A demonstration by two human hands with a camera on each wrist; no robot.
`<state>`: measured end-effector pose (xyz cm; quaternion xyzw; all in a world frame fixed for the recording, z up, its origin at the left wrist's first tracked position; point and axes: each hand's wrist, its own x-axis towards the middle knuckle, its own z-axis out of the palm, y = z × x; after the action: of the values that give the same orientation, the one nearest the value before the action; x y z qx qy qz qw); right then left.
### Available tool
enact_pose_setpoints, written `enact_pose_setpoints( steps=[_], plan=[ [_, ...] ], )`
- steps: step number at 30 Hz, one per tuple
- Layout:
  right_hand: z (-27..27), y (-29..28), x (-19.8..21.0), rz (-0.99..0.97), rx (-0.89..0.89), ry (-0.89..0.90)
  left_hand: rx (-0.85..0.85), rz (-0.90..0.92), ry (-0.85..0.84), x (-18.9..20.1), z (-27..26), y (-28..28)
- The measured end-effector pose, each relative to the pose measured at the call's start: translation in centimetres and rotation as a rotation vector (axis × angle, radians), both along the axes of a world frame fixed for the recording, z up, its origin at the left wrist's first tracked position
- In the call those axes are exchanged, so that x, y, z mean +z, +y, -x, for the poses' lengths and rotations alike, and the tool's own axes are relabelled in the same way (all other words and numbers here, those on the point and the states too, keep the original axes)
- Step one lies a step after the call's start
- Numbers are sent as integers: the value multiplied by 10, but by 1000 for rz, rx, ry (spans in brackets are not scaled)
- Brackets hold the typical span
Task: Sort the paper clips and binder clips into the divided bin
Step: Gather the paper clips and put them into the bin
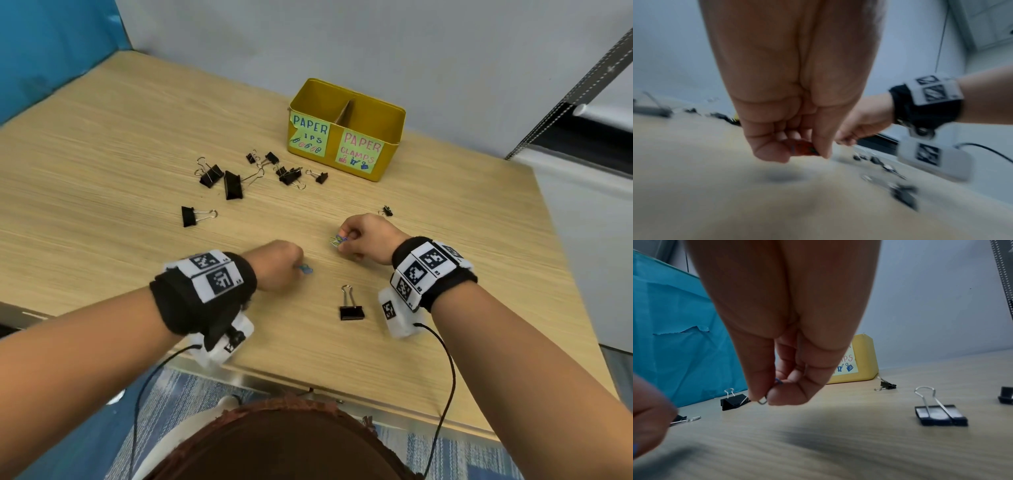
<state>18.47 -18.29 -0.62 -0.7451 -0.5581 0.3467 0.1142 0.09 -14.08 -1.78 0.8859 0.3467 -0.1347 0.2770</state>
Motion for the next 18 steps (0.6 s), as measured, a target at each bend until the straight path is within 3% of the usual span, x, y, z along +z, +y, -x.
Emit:
enact_pose_setpoints(
  steps=[3,11,18],
  plan=[
    [-6,16,10,-53,-41,28,100,-32,-91,25,0,36],
    [-20,109,75,-437,-319,358,323,-170,-424,103,-43,143],
    [-27,203,87,-482,-572,288,497,-142,-544,107,-88,207]
  ],
)
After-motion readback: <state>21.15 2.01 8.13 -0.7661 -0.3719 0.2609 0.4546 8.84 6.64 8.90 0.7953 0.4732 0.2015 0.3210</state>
